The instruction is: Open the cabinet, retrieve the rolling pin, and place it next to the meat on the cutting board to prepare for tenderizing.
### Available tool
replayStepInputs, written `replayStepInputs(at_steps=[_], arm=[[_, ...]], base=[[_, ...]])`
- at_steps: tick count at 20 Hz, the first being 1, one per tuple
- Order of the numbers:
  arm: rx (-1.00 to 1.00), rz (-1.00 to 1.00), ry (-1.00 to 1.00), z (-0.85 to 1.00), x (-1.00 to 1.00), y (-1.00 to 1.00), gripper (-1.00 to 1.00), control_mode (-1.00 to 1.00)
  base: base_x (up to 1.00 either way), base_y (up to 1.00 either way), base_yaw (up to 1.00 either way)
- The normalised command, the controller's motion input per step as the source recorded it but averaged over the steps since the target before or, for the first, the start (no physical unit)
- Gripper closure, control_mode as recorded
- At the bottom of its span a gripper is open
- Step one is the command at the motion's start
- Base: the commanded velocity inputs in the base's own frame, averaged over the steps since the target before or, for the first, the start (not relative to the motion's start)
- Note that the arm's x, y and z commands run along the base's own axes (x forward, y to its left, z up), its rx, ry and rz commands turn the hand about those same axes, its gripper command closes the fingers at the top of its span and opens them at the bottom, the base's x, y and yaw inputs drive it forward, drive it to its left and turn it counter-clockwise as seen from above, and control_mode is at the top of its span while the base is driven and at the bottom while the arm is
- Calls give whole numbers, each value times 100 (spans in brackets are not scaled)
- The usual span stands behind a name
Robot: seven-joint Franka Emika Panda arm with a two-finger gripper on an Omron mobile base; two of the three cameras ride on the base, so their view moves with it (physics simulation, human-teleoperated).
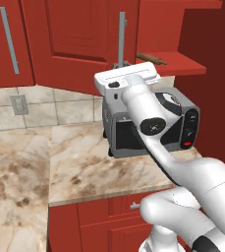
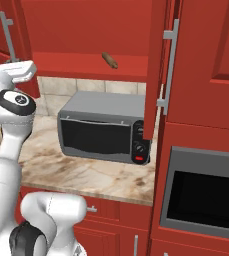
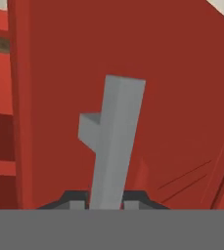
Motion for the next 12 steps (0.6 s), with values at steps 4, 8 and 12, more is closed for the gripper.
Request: replayStepInputs(at_steps=[4,8,12], arm=[[0,6,0,0,-17,15,-100,-100],[2,0,-3,1,-27,-30,-100,-100],[3,0,-5,5,-50,-46,-100,-100]], base=[[0,0,0],[0,0,0],[0,0,0]])
